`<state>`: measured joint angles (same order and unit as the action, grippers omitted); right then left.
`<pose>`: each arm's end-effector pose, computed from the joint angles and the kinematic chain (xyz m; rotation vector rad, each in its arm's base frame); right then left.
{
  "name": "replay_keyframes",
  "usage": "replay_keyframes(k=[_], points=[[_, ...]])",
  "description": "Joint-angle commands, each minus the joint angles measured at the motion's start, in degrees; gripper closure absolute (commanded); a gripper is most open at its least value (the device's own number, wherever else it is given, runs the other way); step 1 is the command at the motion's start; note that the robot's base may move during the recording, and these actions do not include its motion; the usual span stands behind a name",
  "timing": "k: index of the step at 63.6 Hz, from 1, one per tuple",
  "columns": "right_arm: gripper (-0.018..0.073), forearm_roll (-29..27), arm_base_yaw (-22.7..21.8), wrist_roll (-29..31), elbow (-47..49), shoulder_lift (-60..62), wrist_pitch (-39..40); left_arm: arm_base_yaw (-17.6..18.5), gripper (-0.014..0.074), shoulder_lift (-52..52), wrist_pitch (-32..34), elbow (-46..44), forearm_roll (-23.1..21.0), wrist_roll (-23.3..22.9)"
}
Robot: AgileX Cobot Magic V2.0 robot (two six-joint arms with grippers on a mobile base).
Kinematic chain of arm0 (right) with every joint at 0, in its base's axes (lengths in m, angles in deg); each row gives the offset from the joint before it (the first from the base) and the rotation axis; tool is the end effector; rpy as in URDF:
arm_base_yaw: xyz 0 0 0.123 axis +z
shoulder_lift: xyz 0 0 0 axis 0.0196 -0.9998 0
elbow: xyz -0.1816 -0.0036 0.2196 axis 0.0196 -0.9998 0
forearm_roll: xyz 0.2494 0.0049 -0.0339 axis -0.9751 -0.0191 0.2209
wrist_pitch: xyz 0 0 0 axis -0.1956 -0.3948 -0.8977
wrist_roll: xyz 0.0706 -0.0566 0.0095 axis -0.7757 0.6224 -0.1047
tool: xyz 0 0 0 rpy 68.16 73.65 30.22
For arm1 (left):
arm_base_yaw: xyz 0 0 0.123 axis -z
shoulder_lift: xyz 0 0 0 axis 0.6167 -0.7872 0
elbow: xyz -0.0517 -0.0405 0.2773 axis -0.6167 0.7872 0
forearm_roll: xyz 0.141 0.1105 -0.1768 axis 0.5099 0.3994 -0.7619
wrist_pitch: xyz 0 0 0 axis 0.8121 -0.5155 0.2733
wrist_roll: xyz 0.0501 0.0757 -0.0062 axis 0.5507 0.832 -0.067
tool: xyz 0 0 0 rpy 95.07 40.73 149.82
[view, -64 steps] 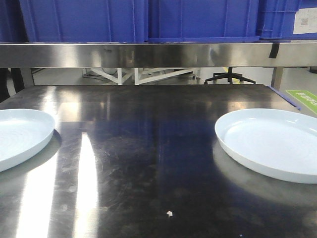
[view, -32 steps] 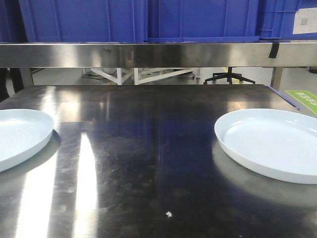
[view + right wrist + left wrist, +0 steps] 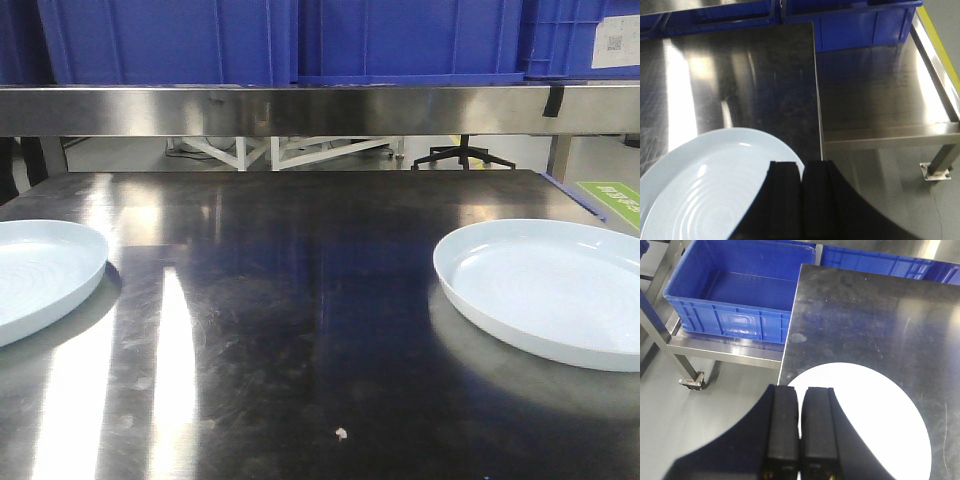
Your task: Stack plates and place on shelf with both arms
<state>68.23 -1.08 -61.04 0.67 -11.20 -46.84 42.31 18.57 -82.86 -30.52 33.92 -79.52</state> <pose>0.1851 0.0000 0.2544 0.1863 2.0231 0.1151 0.1750 -0.0048 0.3329 -0.1037 2.1712 -0.0163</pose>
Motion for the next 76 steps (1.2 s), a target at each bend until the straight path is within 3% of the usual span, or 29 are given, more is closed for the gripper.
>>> replay_keyframes(k=[1, 14, 24, 28, 41, 55, 61, 69, 76], points=[[0.0508, -0.1, -0.1, 0.1, 2.1, -0.9, 8.8, 0.4, 0.0499, 0.3, 4.8, -2.1, 0.5, -0.3], [0.0466, -0.1, -0.1, 0.1, 2.4, -0.9, 4.2, 0.4, 0.0499, 0.3, 4.1, -2.1, 0.5, -0.3], [0.0187, -0.1, -0.1, 0.1, 6.6, -1.2, -10.4, 0.4, 0.0499, 0.3, 4.0, -2.1, 0.5, -0.3], [0.0126, -0.1, -0.1, 0.1, 9.2, -2.0, -14.7, 0.4, 0.0499, 0.3, 4.0, -2.1, 0.5, -0.3], [0.0125, -0.1, -0.1, 0.1, 15.0, -5.7, -21.2, 0.4, 0.0499, 0.3, 3.6, -2.1, 0.5, -0.3], [0.0125, -0.1, -0.1, 0.1, 15.6, -9.1, -22.2, 0.4, 0.0486, 0.3, 4.0, -2.1, 1.5, -0.2], [0.0125, -0.1, -0.1, 0.1, 15.6, -10.0, -22.1, 0.4, 0.0414, 0.3, 3.6, -2.1, 2.0, 0.2], [0.0125, -0.1, -0.1, 0.1, 15.6, -10.1, -21.7, 0.4, 0.0216, -0.2, 2.5, -2.1, 2.0, 1.0], [0.0125, -0.1, -0.1, 0.1, 15.6, -10.1, -21.1, 0.4, 0.0109, -1.8, 1.7, -2.1, 1.2, 1.0]])
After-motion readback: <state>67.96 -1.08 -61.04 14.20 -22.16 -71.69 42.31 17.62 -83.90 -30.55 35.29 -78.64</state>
